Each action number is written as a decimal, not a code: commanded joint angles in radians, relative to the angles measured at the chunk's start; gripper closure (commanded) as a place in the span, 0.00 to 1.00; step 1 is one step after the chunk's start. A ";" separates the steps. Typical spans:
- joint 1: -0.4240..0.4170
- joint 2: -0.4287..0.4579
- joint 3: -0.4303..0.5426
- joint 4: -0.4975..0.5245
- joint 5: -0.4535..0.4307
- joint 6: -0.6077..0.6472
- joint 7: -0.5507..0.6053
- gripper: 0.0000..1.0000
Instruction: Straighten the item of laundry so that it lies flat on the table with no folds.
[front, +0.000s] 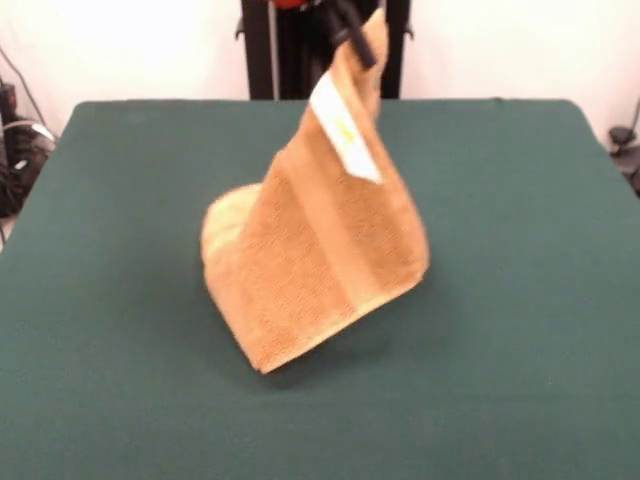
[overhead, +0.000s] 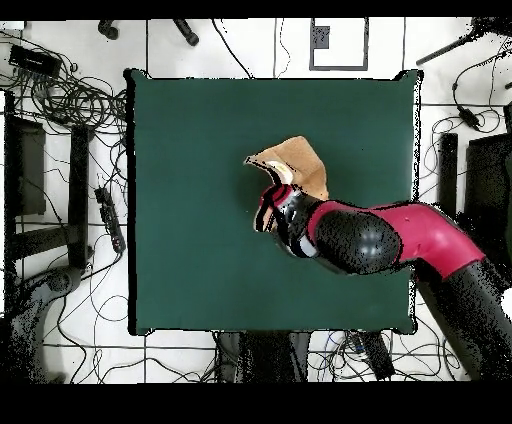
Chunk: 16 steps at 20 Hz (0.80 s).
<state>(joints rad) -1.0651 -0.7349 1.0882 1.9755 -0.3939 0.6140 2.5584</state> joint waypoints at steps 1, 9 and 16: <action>0.081 -0.179 0.099 0.102 0.127 0.194 -0.060 1.00; 0.244 -0.291 0.000 0.026 0.032 0.290 -0.109 1.00; 0.464 -0.283 -0.148 -0.077 -0.148 0.356 0.010 1.00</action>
<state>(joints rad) -0.7619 -0.9980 1.0696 1.9500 -0.4329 0.8333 2.5584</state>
